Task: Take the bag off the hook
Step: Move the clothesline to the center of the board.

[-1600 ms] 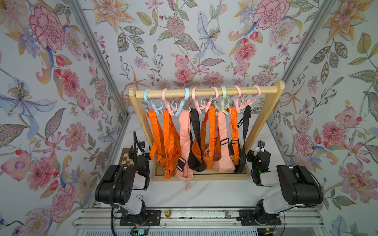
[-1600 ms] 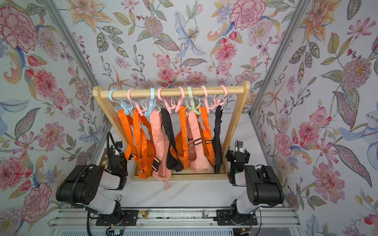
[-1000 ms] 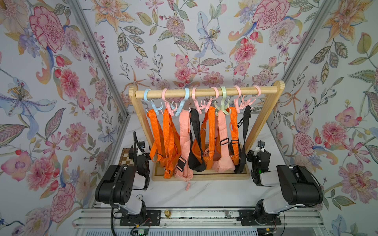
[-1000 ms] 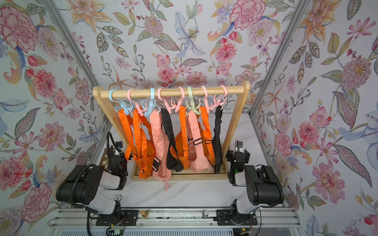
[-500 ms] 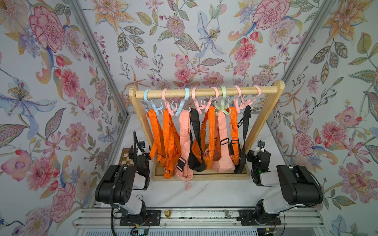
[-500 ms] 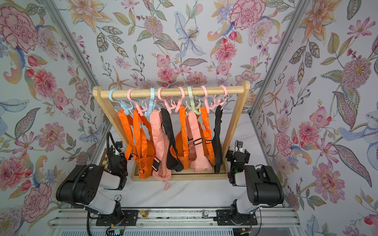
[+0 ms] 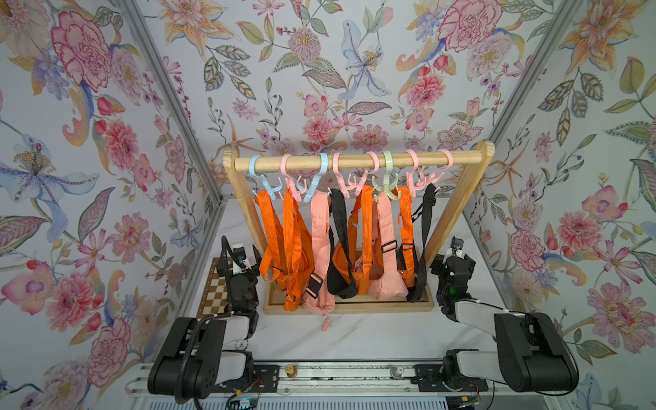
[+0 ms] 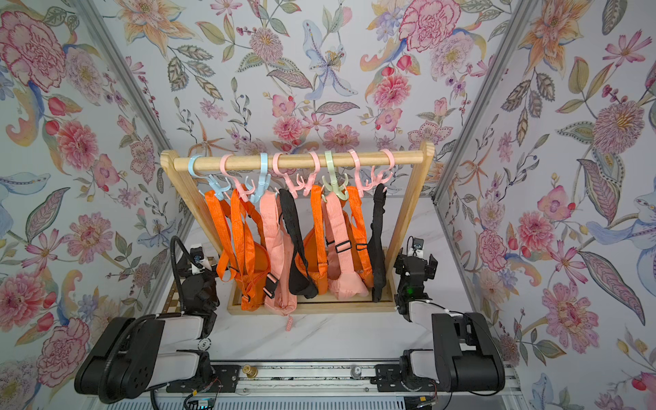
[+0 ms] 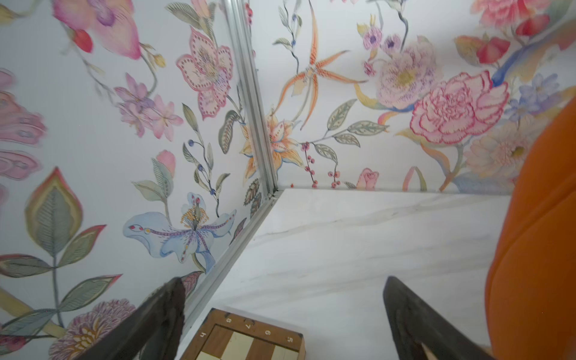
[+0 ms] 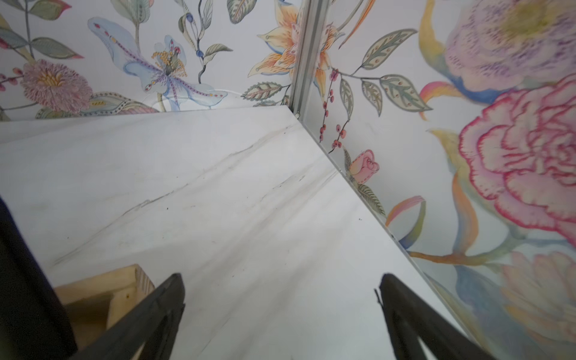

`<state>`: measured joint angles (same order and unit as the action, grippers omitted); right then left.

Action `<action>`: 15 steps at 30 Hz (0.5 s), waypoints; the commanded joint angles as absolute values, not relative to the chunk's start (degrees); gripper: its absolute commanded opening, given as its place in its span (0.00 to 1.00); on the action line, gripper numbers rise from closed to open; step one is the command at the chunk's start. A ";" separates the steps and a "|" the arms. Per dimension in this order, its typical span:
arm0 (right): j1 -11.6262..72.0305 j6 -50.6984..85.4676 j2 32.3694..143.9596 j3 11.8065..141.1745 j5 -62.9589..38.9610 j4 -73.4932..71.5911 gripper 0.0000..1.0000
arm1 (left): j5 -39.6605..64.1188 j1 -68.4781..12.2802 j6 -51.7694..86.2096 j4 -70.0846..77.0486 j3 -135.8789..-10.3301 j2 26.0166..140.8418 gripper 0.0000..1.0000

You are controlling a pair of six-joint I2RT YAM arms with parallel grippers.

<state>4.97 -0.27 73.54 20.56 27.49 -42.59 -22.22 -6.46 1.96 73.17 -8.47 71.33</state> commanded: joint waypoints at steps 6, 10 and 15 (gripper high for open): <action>14.09 5.18 59.47 27.51 38.89 -21.32 0.99 | -47.81 -6.69 24.18 33.69 -21.44 51.92 1.00; 13.96 8.55 54.45 32.59 38.00 -10.33 0.99 | -48.37 -6.73 26.48 26.18 -24.48 46.75 1.00; 12.63 8.54 53.50 40.30 35.67 3.55 0.99 | -41.83 -6.77 23.26 20.30 -30.08 44.44 1.00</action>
